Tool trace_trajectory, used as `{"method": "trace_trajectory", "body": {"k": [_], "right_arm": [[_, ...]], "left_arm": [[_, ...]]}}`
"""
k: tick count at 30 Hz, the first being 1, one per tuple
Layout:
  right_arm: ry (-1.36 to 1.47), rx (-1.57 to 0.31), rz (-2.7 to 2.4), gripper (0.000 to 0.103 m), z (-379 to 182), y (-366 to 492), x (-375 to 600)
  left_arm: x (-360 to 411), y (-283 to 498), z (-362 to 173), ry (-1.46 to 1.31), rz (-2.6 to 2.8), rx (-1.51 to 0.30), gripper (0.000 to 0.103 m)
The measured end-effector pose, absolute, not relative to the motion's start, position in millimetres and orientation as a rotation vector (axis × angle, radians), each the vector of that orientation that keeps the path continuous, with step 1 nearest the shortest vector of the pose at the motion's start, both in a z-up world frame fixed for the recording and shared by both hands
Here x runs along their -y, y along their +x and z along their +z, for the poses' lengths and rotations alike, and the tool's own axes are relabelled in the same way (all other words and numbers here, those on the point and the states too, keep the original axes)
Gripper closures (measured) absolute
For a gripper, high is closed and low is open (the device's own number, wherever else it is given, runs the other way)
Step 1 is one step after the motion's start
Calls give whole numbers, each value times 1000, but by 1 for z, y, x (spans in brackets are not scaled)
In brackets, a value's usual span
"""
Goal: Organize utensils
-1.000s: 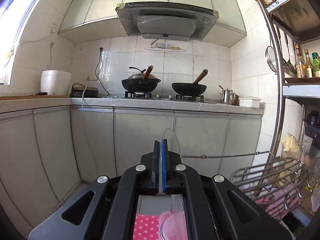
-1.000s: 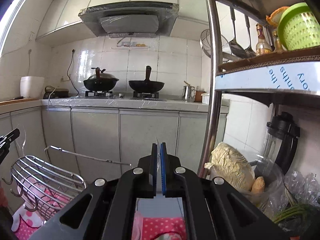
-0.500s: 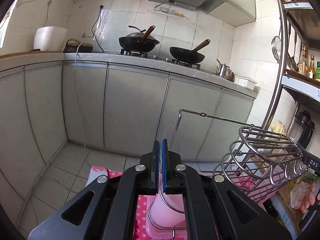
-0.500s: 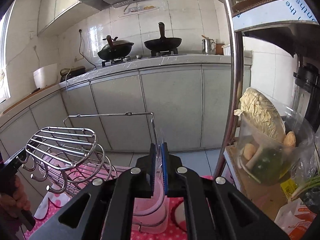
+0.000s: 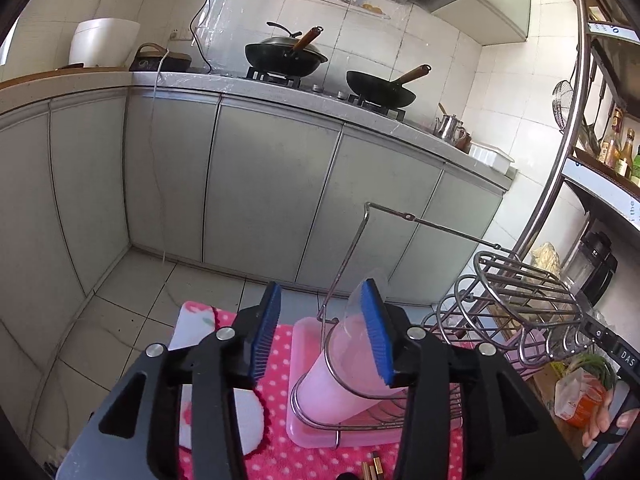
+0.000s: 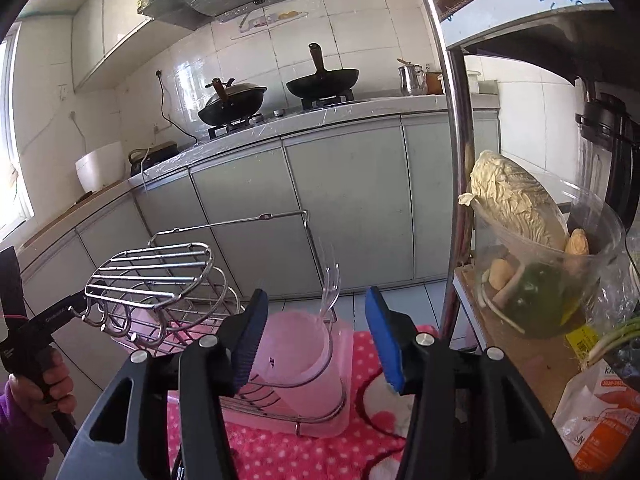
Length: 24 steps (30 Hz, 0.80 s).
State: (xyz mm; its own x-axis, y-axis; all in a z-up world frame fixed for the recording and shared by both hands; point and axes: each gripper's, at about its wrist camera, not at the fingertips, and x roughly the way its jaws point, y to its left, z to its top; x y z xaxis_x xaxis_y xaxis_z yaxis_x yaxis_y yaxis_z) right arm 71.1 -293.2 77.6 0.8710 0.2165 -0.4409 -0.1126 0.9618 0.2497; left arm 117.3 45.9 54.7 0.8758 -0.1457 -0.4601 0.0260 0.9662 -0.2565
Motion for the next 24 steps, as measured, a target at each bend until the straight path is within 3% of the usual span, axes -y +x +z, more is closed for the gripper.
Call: {"method": "trace_trajectory", "body": {"k": [10,19,24], "right_arm": [[281,-525,188,53,54,21,291],[278,-660,248,53,15,0,269],[303,-750,294,58,-11,-5,256]], "left_arm": [[-53,71,50,-237,-100,-576,59],[-42,32,14,-198,-163,-737,59],[-35,23,-14,-201,-211,-853,59]]}}
